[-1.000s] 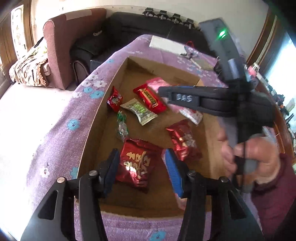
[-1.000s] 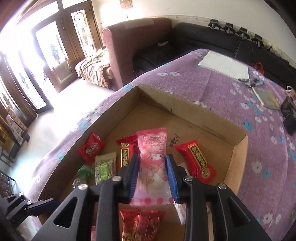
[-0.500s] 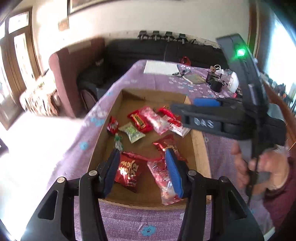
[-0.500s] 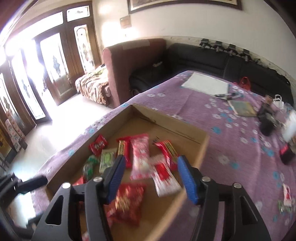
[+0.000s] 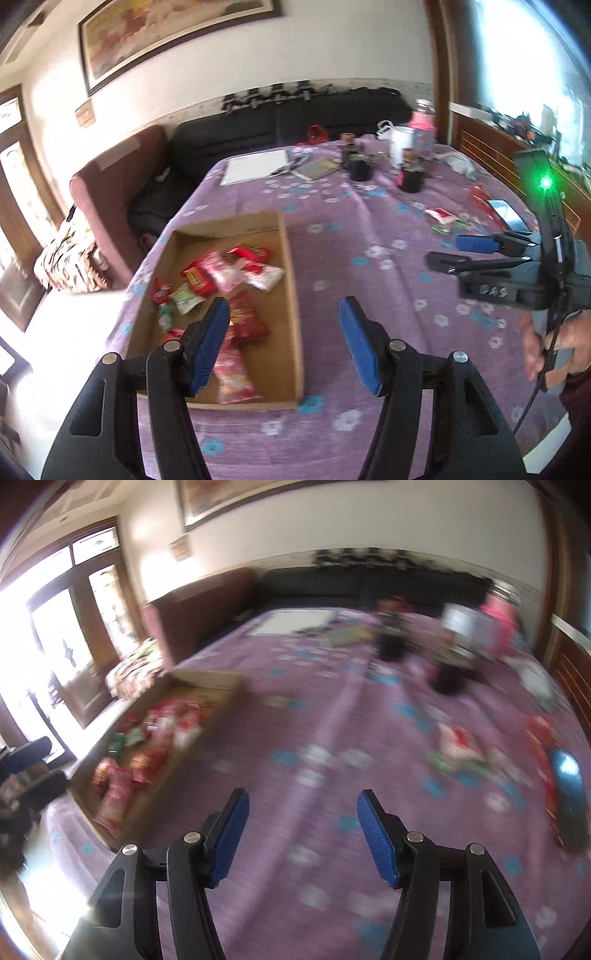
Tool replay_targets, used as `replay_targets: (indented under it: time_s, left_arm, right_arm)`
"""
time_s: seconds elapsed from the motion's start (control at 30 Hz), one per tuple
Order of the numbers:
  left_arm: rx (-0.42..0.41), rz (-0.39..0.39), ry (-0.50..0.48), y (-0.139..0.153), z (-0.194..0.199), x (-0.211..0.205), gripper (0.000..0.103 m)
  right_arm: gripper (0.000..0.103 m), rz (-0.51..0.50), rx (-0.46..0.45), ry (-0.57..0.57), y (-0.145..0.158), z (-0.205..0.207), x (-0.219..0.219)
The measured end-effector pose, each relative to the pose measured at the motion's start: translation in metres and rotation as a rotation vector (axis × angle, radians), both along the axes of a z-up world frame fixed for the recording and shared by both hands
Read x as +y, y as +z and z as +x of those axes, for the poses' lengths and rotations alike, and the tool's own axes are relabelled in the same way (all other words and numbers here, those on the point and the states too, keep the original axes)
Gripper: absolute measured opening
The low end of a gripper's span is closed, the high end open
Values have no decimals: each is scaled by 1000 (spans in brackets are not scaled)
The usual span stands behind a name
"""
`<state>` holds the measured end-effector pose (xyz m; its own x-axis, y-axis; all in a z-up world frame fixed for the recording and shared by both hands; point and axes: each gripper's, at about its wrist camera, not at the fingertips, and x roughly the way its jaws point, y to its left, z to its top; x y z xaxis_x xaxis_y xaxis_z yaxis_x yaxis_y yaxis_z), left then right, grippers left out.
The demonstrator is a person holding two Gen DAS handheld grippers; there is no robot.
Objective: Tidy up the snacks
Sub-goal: 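Move both grippers back toward the snacks left on the tablecloth, then grasp the white-and-red packet with the right gripper while the left grasps the clear green-edged bag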
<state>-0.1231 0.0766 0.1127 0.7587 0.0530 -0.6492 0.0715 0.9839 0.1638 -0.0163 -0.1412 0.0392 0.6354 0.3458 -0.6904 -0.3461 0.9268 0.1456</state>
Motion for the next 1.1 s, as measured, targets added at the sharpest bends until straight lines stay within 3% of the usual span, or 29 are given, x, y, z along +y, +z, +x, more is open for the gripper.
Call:
replay_targets:
  time_s: [0.27, 0.43, 0.6, 0.8, 0.9, 0.97, 1.0, 1.07, 1.1]
  left_arm:
    - [44, -50, -86, -2, 16, -52, 61]
    - [101, -110, -130, -7, 41, -77, 61]
    - [138, -144, -133, -15, 61, -86, 61]
    - [178, -166, -123, -27, 71, -80, 61]
    - [174, -167, -108, -26, 71, -70, 61]
    - [173, -175, -97, -25, 72, -61, 61]
    - [173, -177, -91, -25, 73, -56, 61]
    - [173, -180, -81, -25, 74, -48, 61]
    - [172, -180, -77, -25, 75, -44, 61]
  right_arm:
    - [63, 8, 13, -233, -9, -9, -131]
    - [63, 22, 27, -294, -15, -3, -169]
    - [63, 36, 44, -293, -23, 35, -163]
    - [63, 68, 103, -279, -28, 122, -139]
    - [62, 56, 180, -288, -40, 167, -125]
    - [56, 30, 238, -289, -52, 185, -114]
    - [45, -5, 265, -285, -58, 193, -106]
    - [46, -53, 260, -282, -60, 196, -93]
    - [33, -74, 255, -265, -59, 196, -85]
